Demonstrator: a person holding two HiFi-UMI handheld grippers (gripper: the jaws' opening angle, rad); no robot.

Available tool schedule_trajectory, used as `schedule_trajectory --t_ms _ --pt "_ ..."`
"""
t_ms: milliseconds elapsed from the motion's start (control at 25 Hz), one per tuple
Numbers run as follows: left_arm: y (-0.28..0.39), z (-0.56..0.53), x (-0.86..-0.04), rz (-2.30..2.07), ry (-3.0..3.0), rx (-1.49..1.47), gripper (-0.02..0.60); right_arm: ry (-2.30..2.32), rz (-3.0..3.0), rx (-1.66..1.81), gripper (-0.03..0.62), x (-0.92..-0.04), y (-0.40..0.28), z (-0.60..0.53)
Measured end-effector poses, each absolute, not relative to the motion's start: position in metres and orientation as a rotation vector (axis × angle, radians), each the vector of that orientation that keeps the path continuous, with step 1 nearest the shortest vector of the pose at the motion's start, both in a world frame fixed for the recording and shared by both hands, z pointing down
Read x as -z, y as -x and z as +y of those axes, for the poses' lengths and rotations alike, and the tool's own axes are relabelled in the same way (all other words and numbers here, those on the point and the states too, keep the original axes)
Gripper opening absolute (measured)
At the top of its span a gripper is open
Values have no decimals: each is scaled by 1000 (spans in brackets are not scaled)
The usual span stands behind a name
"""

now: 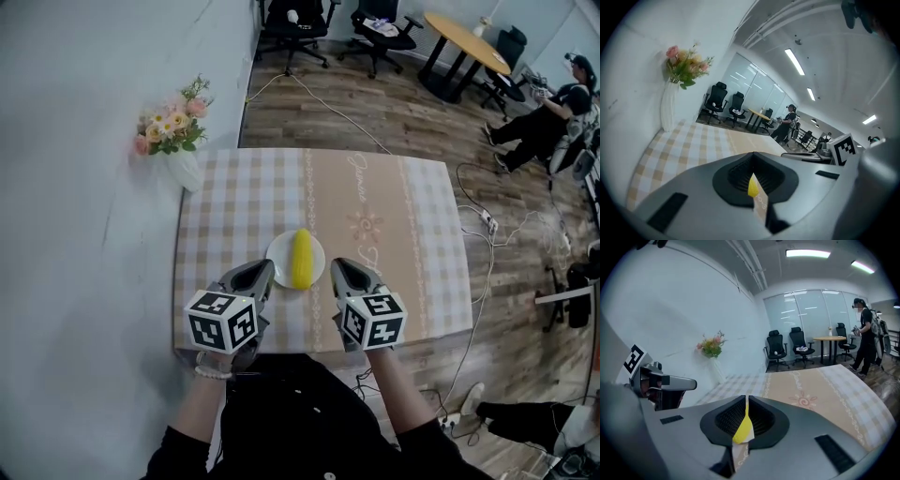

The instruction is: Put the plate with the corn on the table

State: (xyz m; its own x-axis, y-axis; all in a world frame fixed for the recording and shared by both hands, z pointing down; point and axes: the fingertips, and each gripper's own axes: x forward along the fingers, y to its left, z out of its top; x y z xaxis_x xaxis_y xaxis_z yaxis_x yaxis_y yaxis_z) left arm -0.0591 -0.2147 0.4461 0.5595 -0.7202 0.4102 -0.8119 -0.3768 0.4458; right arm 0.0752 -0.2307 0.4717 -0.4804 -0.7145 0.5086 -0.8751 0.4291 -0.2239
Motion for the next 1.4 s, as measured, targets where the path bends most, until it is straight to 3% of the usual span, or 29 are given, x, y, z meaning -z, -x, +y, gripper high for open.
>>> schedule_trajectory --t_ms 600,1400 --pt "53 -193 -363 -1334 -2456 -169 14 -1389 -2447 -186 52 -374 -74 -211" --pt "54 -167 -320 -1339 -2498 -77 14 -1376 -2522 3 52 -308 -56 -188"
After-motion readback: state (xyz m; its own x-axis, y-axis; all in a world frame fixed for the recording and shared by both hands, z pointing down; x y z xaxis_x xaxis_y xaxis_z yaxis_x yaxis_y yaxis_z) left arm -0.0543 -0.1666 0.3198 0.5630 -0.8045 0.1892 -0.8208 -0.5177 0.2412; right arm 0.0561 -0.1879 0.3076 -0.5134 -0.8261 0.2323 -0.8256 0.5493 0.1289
